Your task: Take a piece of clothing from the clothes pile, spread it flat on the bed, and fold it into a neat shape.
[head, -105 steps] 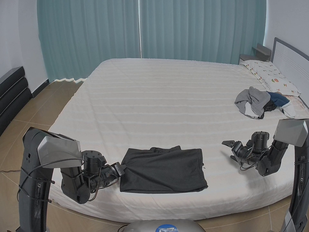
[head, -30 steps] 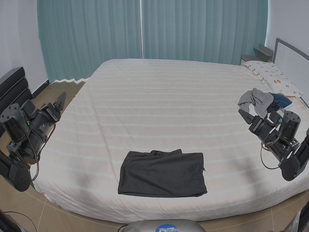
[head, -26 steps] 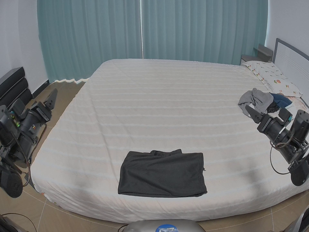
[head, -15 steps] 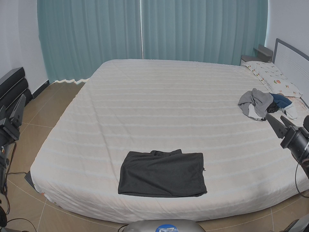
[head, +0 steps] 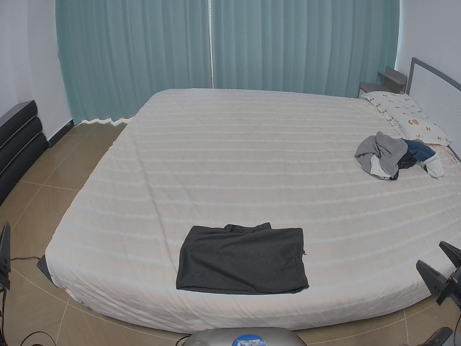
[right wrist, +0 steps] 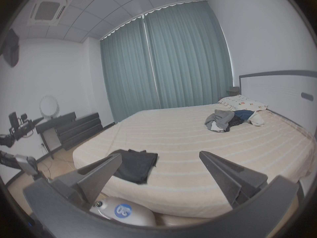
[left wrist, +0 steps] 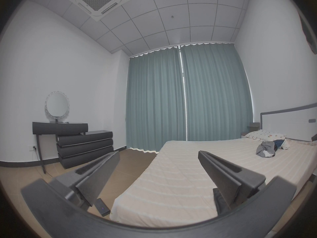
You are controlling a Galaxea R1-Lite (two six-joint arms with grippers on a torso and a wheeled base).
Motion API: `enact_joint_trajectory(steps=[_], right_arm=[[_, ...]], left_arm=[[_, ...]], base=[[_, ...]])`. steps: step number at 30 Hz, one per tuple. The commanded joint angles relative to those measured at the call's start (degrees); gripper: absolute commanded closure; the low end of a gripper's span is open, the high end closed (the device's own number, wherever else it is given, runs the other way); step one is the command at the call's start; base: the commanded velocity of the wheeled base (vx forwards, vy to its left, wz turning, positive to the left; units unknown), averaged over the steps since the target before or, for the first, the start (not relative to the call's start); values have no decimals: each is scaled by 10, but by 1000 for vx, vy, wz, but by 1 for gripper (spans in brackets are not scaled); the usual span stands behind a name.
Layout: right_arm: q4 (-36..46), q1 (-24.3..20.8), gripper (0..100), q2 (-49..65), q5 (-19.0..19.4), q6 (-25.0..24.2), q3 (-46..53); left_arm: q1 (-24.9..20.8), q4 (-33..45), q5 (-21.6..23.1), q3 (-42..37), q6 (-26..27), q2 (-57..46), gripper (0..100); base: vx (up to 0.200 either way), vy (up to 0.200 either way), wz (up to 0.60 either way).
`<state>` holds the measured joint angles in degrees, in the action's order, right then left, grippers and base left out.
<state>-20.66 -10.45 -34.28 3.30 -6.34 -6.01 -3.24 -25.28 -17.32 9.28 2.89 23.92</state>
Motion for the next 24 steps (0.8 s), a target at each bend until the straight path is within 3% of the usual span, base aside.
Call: enact_joint_trajectory(steps=[1,4,7,10,16,21,24], right_arm=[[235,38,0,285,6,101,-52],[250,38,0,286,-16,117,-59],[245,38,0,286,-73,121,-58],[251,38,0,285,-98,124,-66],[301,59,0,284,-117,132,-110],[355,104,0,343,-106,135,-73],[331,104,0,343,-102,132,-48]], left_arm=[[47,157,-4,30,20,-208,0],[46,155,-7,31,19,-208,0],[46,157,-17,31,16,-208,0],[46,162,-19,31,17,-208,0],[61,174,-23,40,17,-193,0],[63,185,-17,29,17,-192,0],[62,181,-17,21,18,-193,0]], base=[[0,0,0],[0,0,0],[0,0,0],[0,0,0],[0,0,0],[0,0,0],[0,0,0]])
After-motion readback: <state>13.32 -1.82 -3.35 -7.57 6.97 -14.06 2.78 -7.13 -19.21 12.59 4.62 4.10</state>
